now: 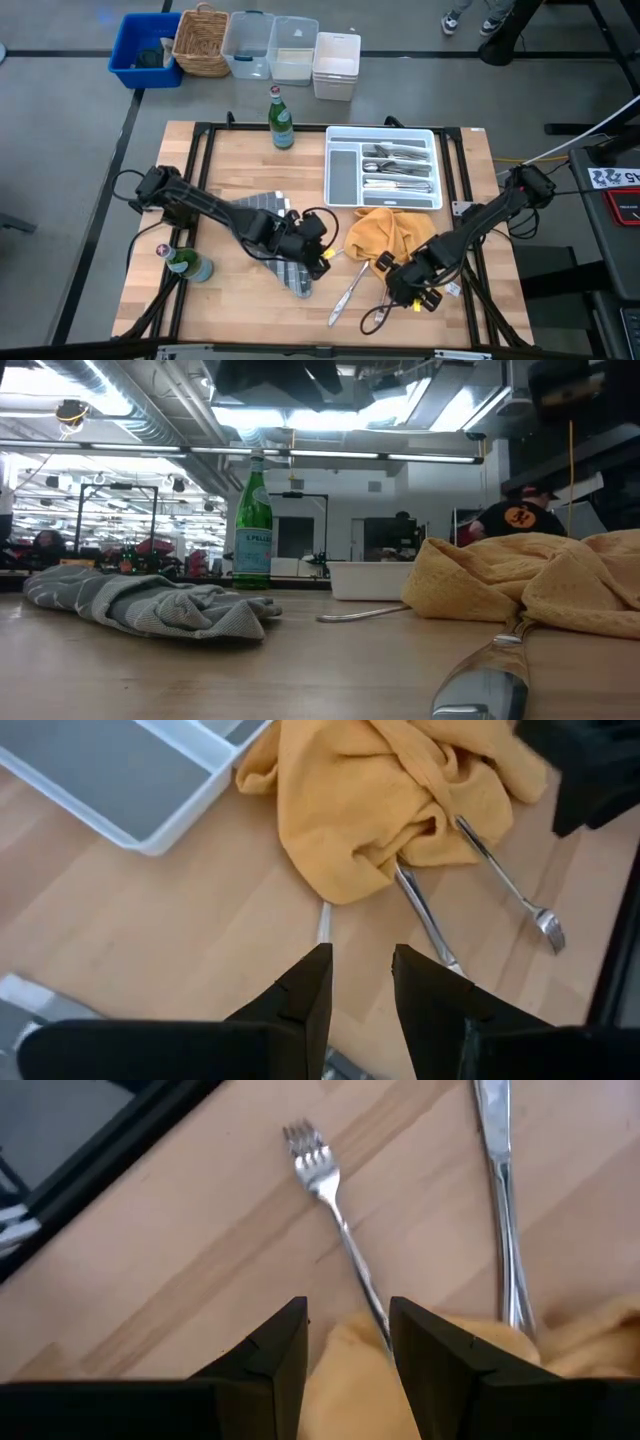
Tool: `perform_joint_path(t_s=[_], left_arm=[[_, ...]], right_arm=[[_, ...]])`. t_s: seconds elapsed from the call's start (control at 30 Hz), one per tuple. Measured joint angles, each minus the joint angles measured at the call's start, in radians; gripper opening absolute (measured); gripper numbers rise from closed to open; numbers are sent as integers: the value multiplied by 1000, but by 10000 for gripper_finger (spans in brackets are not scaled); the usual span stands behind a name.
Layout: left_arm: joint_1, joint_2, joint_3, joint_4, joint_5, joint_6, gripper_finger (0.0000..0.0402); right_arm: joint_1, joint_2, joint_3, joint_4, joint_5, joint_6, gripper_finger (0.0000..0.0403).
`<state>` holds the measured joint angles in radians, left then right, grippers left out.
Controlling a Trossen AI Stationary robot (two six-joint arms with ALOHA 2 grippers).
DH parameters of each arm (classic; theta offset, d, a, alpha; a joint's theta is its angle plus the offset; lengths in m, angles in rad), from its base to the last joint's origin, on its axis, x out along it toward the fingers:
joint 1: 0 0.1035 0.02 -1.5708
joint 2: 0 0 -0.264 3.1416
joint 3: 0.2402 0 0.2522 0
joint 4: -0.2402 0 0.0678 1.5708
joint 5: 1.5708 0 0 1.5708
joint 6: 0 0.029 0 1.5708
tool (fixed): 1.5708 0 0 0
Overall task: Sort silverware
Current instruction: Put the silver fork into the cutlery tray
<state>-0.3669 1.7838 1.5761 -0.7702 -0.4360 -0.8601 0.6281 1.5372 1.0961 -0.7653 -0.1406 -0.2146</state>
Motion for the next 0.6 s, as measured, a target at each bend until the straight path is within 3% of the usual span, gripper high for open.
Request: perform_joint_path(t_s=[0.27,0.6], left_arm=[[-36,0,0,-1,-43,-57,95],[-52,0,0,0,-111,-49,95]], right_arm=[[0,0,-139,277,32,-9,144],[0,0,-281,381,54,-73,144]])
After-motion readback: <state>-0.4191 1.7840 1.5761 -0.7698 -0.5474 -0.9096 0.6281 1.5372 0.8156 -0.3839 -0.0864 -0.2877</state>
